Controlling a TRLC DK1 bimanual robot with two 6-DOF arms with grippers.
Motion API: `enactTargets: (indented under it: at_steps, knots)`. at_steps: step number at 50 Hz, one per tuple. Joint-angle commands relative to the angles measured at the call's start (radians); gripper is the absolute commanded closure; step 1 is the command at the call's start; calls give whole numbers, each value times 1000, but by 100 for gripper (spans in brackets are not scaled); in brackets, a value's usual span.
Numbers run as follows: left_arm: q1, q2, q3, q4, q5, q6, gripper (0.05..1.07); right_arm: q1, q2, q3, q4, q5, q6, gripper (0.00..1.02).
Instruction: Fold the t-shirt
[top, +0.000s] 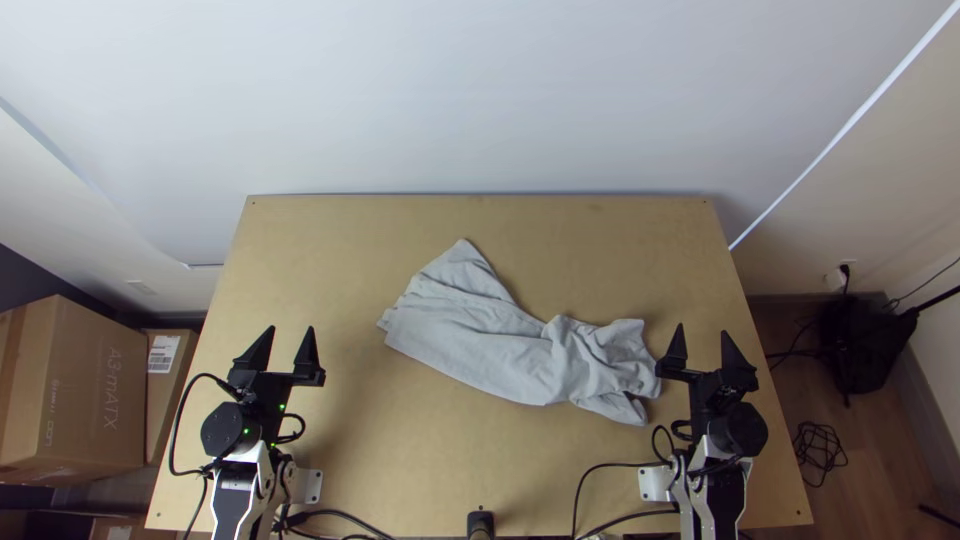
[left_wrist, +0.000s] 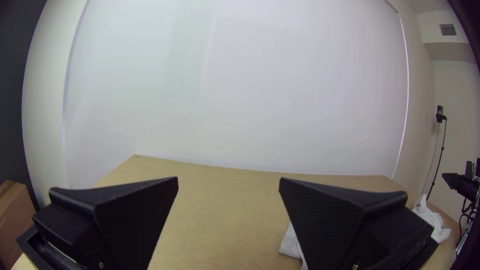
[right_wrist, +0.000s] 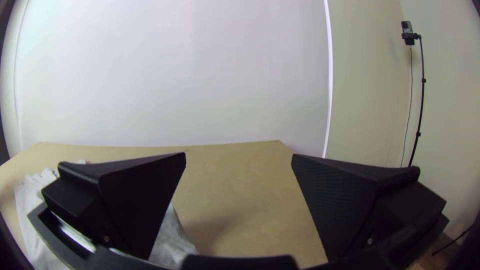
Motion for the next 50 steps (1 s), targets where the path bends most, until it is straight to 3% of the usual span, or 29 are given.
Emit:
enactTargets:
  at_steps: [1, 18, 45, 50]
  knots:
    - [4, 0, -32, -23, 21, -16, 10, -8, 46, -3, -17, 6, 16, 5]
    - [4, 0, -32, -23, 21, -16, 10, -8, 46, -3, -17, 6, 20, 5]
    - [-2, 0, -32, -25, 19, -16, 10, 75, 46, -1, -20, 6, 25, 5]
    - [-13, 0, -32, -26, 21, -33, 10, 51, 44, -1, -18, 6, 19, 5]
